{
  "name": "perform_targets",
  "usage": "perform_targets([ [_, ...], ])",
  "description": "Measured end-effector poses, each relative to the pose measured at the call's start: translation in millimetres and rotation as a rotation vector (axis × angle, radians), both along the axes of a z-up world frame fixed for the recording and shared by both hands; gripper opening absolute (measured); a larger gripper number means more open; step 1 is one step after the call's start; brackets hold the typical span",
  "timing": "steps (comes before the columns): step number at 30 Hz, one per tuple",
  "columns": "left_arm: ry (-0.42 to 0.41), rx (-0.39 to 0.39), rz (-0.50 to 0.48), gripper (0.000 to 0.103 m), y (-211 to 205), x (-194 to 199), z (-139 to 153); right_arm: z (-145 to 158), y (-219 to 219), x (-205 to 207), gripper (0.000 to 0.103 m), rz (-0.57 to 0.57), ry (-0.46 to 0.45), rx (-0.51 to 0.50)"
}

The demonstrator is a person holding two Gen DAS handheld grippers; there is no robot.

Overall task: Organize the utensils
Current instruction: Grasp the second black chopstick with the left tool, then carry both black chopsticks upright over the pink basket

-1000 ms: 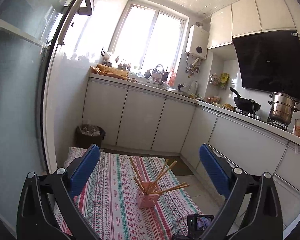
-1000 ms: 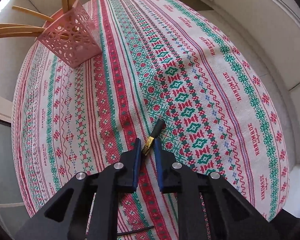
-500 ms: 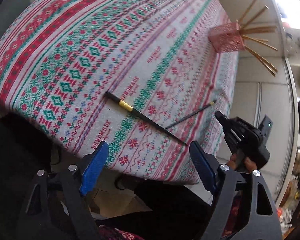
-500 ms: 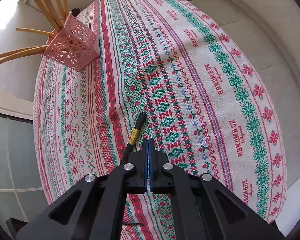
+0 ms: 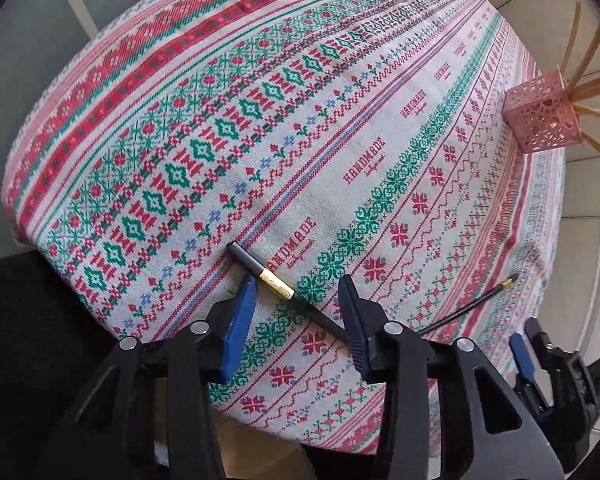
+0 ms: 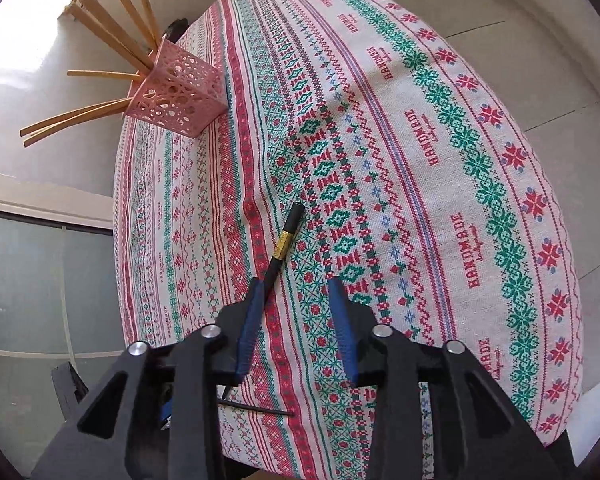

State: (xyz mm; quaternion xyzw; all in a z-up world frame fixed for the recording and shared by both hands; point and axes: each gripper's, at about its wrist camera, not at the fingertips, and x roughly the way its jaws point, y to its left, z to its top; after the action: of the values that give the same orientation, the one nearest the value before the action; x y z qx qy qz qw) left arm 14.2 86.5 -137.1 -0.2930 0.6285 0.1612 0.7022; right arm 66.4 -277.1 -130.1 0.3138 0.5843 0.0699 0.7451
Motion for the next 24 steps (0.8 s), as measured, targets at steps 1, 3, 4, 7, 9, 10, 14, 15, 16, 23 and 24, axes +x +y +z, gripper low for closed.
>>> perform_targets([
  [1,0.007,0.041,-0.014,0.036,-5.0,4.3,0.1,0.7,-5.2,0.0,0.038,-0.004,0.002,0.007],
  [3,0.005,0.133,-0.065,0.033,-17.2,12.6,0.0,2.2,-13.8,-2.4,0.038,-0.01,0.006,0.012],
  [4,-0.003,0.19,-0.108,0.025,-24.8,16.5,-0.4,1.2,-13.7,-2.1,0.038,-0.01,0.01,0.02],
  [7,-0.065,0.273,-0.226,0.011,-39.4,23.2,-1.3,0.7,-8.7,-0.9,0.04,-0.007,0.012,0.037],
  [9,-0.104,0.209,-0.262,0.007,-36.3,25.3,-1.3,-0.5,4.1,1.8,0.041,0.013,0.013,0.028],
  [10,-0.134,0.169,-0.273,0.007,-35.7,27.3,0.3,-1.5,10.6,2.9,0.041,0.023,0.016,0.013],
  [14,-0.243,0.19,-0.36,0.006,-27.2,32.5,22.0,-13.6,27.3,9.8,0.042,0.034,0.057,-0.059],
  [15,-0.269,0.214,-0.391,0.006,-27.5,33.3,28.0,-16.8,28.7,11.0,0.042,0.029,0.07,-0.063],
  [16,-0.295,0.229,-0.42,0.006,-27.8,34.5,33.2,-19.4,30.2,12.6,0.042,0.02,0.081,-0.061],
  [23,-0.487,0.305,-0.526,0.006,-37.6,37.8,51.7,-19.4,45.1,28.4,0.046,-0.047,0.103,-0.136],
  [24,-0.506,0.295,-0.535,0.006,-38.5,36.0,55.3,-19.8,48.1,31.9,0.049,-0.059,0.108,-0.145],
])
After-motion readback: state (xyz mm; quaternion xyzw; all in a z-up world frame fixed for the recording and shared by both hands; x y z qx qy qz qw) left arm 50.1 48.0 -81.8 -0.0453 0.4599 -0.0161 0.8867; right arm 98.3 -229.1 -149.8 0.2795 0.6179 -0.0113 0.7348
